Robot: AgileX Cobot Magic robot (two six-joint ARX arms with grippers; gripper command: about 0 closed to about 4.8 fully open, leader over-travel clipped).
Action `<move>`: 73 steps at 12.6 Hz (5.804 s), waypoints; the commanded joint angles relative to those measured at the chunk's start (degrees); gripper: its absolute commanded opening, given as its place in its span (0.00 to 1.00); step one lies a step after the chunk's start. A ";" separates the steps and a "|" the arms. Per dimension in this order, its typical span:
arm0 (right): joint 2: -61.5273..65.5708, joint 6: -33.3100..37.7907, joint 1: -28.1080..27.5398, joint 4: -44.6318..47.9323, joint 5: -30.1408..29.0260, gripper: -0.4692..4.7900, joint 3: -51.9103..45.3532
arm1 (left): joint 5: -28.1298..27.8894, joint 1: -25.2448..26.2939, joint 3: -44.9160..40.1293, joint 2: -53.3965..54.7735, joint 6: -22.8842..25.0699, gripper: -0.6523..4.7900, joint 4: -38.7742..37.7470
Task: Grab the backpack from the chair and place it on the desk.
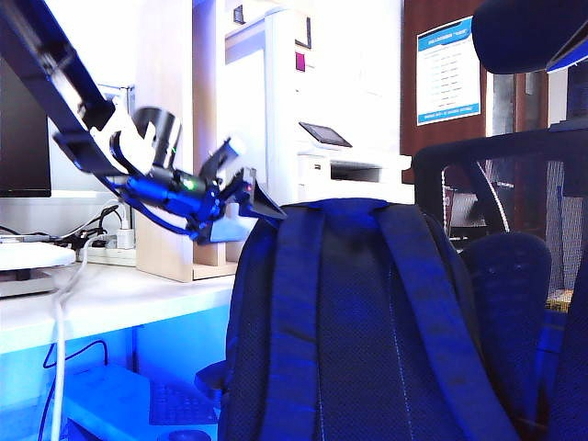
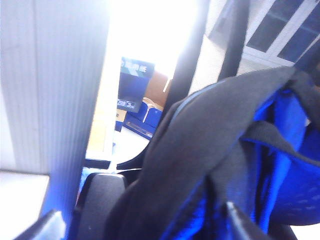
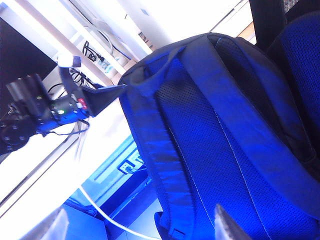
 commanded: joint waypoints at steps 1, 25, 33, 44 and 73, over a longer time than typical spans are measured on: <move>-0.07 -0.31 0.00 0.57 -0.28 0.80 0.20 | 1.68 -0.85 4.52 2.56 -3.82 1.00 -0.59; -0.24 -3.02 -0.04 0.59 -5.42 0.79 0.20 | -4.92 -2.32 6.36 -43.36 -1.31 0.11 -8.74; -0.90 -3.39 -0.04 0.59 -6.34 0.79 0.20 | -12.48 19.34 6.43 -55.76 7.67 0.11 -11.28; -1.60 -3.48 2.08 -1.97 -6.38 0.79 0.22 | -18.53 45.57 17.05 -37.33 7.28 0.11 -4.48; -14.38 -25.97 -2.54 -6.58 6.16 0.79 0.20 | -21.94 10.36 -37.79 -108.43 11.74 0.86 -42.32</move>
